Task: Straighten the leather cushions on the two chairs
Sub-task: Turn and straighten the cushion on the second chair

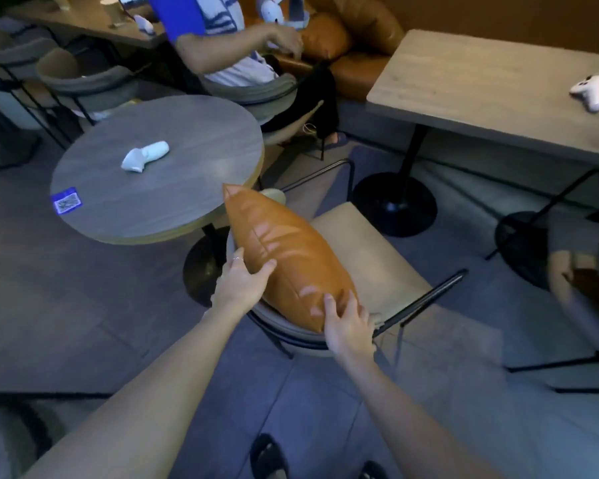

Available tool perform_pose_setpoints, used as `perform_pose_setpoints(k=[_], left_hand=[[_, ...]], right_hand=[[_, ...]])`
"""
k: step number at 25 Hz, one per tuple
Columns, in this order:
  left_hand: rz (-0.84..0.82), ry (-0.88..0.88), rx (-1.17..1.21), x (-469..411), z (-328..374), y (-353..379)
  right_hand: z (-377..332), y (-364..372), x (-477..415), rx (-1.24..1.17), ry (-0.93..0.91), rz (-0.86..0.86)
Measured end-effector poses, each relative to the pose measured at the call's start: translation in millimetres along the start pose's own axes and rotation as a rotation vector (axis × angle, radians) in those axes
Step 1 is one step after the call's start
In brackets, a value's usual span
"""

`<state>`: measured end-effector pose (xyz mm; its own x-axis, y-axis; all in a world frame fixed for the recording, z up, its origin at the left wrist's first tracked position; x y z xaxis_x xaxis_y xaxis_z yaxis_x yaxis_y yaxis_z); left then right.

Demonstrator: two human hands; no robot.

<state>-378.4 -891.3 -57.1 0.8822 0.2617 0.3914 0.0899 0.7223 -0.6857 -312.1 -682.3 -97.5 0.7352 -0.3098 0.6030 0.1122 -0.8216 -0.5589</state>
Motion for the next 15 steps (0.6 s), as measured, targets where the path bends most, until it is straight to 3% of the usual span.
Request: perform_pose_setpoints(k=[4,8,15], left_hand=[[-0.068,-0.075,0.284,-48.4,-6.5,-3.0],[-0.124,-0.115,0.460,-88.8,-8.5,-3.3],[-0.128,-0.180,0.469,-131.0,-14.6,3.8]], right_hand=[[-1.9,8.1,-10.9,-0.209,0.235,0.212],[15.1,15.9,-28.4,-0.498,0.471,0.203],[29.0,16.2,-53.1,-0.522,0.539,0.204]])
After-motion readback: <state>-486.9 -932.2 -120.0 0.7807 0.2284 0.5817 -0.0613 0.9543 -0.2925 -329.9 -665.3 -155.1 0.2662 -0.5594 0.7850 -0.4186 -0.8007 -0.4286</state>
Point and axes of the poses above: each hand's wrist, its own x-axis away from the middle knuckle, its own y-axis out of the palm, z = x × y, the point moved 4 cm from there along -x, towards the middle knuckle, and after that the axes turned 4 degrees about y, right-handed, at the moved point
